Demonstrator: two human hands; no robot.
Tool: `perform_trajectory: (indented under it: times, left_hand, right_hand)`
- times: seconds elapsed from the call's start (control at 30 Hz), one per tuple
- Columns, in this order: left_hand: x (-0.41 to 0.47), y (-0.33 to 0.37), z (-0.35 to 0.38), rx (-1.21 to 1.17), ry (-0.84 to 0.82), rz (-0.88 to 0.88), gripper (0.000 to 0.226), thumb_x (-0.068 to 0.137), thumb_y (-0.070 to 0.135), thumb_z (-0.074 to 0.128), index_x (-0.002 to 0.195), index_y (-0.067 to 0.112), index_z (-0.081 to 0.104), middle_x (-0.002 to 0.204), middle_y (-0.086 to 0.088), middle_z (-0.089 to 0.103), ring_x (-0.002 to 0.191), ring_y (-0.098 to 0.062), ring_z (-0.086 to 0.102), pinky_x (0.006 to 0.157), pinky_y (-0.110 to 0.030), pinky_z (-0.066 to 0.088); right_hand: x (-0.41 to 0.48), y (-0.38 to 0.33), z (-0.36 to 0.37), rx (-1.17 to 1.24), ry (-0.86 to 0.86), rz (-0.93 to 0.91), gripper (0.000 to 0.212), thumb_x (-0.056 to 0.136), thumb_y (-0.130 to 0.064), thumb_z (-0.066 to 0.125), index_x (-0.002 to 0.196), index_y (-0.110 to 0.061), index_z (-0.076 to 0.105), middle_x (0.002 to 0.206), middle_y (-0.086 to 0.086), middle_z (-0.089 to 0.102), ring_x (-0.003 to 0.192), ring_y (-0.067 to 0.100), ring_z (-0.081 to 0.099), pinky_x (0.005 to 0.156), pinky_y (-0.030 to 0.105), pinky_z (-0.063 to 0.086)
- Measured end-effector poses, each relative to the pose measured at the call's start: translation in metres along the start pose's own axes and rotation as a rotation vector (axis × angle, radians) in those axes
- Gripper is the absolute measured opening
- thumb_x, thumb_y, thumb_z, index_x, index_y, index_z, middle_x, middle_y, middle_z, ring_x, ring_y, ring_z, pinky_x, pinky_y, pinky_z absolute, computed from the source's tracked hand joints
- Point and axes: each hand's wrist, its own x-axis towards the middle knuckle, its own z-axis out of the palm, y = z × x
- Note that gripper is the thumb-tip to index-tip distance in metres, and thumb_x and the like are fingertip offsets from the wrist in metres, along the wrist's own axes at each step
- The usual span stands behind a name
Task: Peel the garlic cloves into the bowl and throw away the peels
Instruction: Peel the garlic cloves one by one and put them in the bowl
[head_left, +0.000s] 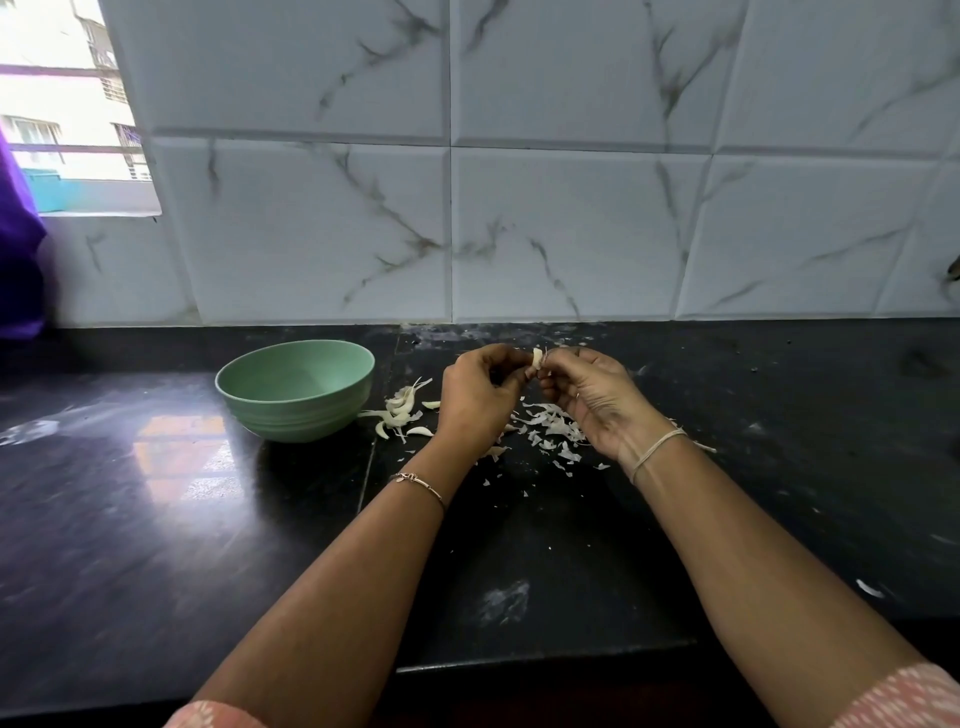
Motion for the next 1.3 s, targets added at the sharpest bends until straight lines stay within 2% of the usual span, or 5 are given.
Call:
perform_trajectory:
  times: [0.53,0.7,0.9,1.03,1.3]
  left_hand:
    - [-0.002,0.000,0.000,0.050,-0.003,-0.004,0.010,0.087,0.014,0.072,0.095,0.019,0.075,0.080,0.014,0.067,0.072,0.008,0.057,0.061,-0.002,0.042]
    - [-0.003,-0.002,-0.001,0.046,0.011,-0.044,0.010,0.086,0.019,0.072,0.092,0.026,0.075,0.085,0.013,0.070,0.079,0.002,0.062,0.075,-0.018,0.051]
    - [-0.003,-0.002,-0.002,0.058,0.020,-0.058,0.008,0.085,0.024,0.072,0.093,0.025,0.075,0.086,0.012,0.071,0.080,-0.002,0.065,0.078,-0.027,0.055]
    - [-0.004,-0.004,-0.001,0.054,0.000,-0.064,0.009,0.084,0.023,0.072,0.093,0.025,0.074,0.086,0.011,0.072,0.082,-0.005,0.067,0.083,-0.033,0.057]
    - [-0.003,-0.004,0.000,0.017,0.004,-0.065,0.010,0.084,0.022,0.071,0.088,0.031,0.070,0.087,0.011,0.071,0.083,-0.005,0.067,0.081,-0.031,0.056]
  right_hand:
    - [0.001,0.001,-0.001,-0.289,0.083,-0.184,0.005,0.080,0.000,0.072,0.084,-0.001,0.070,0.073,0.007,0.066,0.064,0.010,0.060,0.062,0.019,0.052]
    - [0.003,0.004,-0.004,-0.458,0.067,-0.368,0.008,0.079,0.000,0.076,0.081,-0.008,0.072,0.076,0.004,0.070,0.067,0.004,0.063,0.068,0.016,0.054]
    - [0.009,0.007,-0.009,-0.652,0.071,-0.499,0.013,0.082,-0.007,0.075,0.080,-0.019,0.070,0.077,-0.002,0.071,0.067,-0.002,0.063,0.065,0.015,0.052]
    - [0.013,0.013,-0.009,-0.802,0.081,-0.545,0.010,0.087,-0.010,0.068,0.084,-0.020,0.066,0.080,-0.003,0.068,0.075,0.010,0.064,0.070,0.021,0.053]
    - [0.017,0.015,-0.012,-1.021,0.072,-0.478,0.002,0.092,-0.016,0.061,0.094,-0.015,0.062,0.087,0.000,0.064,0.079,0.015,0.059,0.071,0.025,0.045]
